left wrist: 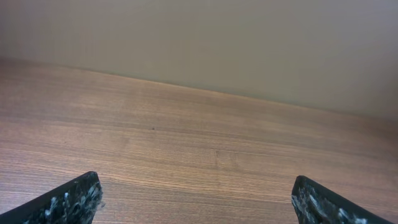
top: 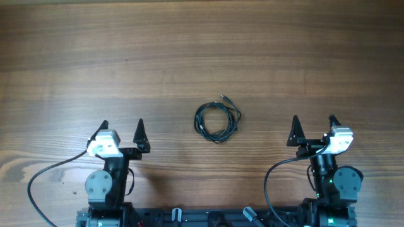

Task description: Untangle cables

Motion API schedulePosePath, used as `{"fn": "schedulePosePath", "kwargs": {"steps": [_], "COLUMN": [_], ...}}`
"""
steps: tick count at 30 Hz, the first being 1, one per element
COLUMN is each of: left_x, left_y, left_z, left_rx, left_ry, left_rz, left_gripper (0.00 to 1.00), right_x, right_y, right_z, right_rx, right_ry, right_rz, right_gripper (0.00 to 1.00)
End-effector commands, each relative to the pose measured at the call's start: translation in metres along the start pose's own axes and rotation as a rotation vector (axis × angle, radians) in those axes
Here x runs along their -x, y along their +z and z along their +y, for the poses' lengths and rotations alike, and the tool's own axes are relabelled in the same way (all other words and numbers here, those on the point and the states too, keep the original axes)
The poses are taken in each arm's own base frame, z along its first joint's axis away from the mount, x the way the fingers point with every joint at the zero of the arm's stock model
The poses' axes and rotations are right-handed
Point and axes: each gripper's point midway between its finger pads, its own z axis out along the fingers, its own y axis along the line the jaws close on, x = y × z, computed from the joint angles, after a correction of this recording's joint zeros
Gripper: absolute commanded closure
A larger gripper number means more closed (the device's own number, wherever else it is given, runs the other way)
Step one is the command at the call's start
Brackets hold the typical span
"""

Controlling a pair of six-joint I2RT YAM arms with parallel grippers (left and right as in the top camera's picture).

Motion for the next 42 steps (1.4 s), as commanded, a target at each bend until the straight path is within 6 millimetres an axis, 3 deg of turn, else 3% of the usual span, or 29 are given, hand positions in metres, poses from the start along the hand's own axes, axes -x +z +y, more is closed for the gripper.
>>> {"fn": "schedulePosePath", "kwargs": {"steps": [1,14,18,22,25,28,31,34,42], "left_x": [0.0,-0.001,-0.002,-0.003,-0.004,-0.008,-0.009,0.006,0.082], "left_y": [0.0,0.0,0.0,-0.002,-0.006,-0.011,-0.014,-0.018,-0.018], "left_z": [0.004,0.003,-0.009,-0.024,-0.045,-0.061,-0.066,-0.075,-0.105], "left_rx": [0.017,0.013,-0.054,-0.139,-0.26,-0.351,-0.371,-0.396,-0.458], "left_ry": [0.004,0.0,-0.066,-0.194,-0.264,-0.263,-0.271,-0.272,-0.261], "left_rz": [-0.003,-0.002,0.011,0.029,0.062,0.101,0.154,0.189,0.298], "left_gripper": [0.0,0.0,0.0,0.0,0.0,0.0,0.0,0.0,0.0], "right_x": [-0.001,0.0,-0.001,-0.001,0.001,0.002,0.0,0.009,0.088], "right_y": [0.0,0.0,0.0,0.0,-0.002,-0.008,-0.015,-0.026,-0.069], "right_z": [-0.003,-0.007,-0.005,0.005,0.025,0.052,0.066,0.076,0.109], "right_rx": [-0.015,-0.038,-0.025,0.031,0.147,0.298,0.374,0.416,0.542], "right_ry": [0.017,0.011,0.03,0.301,0.481,0.481,0.484,0.481,0.398], "right_rz": [-0.001,-0.003,-0.001,0.005,0.034,0.078,0.131,0.179,0.232], "right_gripper": [0.0,0.0,0.0,0.0,0.0,0.0,0.0,0.01,0.0]}}
